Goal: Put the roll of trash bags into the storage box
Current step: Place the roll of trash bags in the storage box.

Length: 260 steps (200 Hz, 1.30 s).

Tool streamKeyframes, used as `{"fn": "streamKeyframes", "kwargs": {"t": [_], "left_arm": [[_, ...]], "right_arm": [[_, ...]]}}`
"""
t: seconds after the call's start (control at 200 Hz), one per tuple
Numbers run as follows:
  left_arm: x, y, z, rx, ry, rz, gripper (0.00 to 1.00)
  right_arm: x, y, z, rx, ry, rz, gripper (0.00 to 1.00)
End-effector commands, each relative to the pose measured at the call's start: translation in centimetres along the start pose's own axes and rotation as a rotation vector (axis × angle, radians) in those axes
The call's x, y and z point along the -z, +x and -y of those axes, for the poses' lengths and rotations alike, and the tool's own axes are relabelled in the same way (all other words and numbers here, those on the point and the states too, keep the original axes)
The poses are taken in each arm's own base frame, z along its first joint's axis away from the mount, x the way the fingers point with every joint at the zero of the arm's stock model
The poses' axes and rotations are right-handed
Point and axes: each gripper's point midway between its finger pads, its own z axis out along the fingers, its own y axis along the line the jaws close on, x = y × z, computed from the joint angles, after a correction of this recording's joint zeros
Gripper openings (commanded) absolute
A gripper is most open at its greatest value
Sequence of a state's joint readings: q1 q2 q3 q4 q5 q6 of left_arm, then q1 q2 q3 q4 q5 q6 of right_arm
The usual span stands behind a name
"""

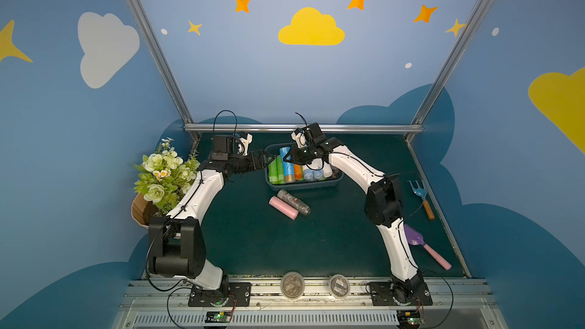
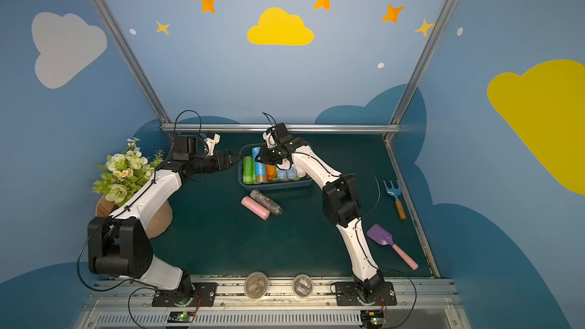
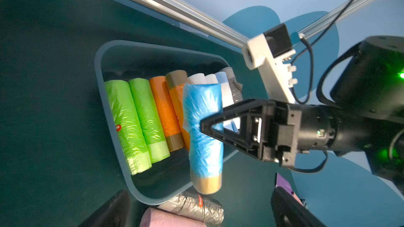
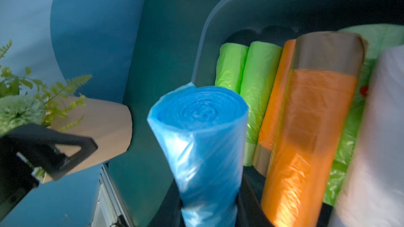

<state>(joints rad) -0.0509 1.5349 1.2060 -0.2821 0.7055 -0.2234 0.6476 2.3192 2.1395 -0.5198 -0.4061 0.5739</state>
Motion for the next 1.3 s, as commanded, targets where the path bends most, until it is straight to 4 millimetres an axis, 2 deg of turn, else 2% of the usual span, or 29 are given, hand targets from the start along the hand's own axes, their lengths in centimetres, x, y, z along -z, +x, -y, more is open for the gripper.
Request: {"fn": "streamKeyframes", "kwargs": {"t": [0.0, 0.12, 0.295, 0.566, 0.946, 1.296], "left_arm": [[0.3, -0.1, 0.9, -0.028, 0.027, -0.009, 1.0], [0.2, 0.2, 0.9, -0.037, 0.02, -0.017, 1.0], [0.1, 0.2, 1.5, -0.036, 0.052, -0.013, 1.0], [0.0, 0.3, 2.5, -0.047, 0.081, -0.011, 1.0], [0.3, 0.2, 2.2, -0.059, 0.055, -0.002, 1.0], [0.2, 0.1, 2.2, -0.057, 0.058, -0.004, 1.0]], "right_arm": [[-0.2, -2.7, -0.8, -0.038, -0.028, 0.098, 0.16], [-0.9, -3.2, 0.0, -0.047, 0.015, 0.098, 0.19], [-1.9, -2.6, 1.8, -0.034, 0.083, 0.083, 0.2], [-2.4, -2.6, 4.1, -0.019, 0.178, 0.087, 0.24], [-4.3, -2.6, 5.4, -0.008, 0.185, 0.081, 0.28], [-4.6, -2.3, 6.3, -0.011, 0.209, 0.074, 0.42]]}}
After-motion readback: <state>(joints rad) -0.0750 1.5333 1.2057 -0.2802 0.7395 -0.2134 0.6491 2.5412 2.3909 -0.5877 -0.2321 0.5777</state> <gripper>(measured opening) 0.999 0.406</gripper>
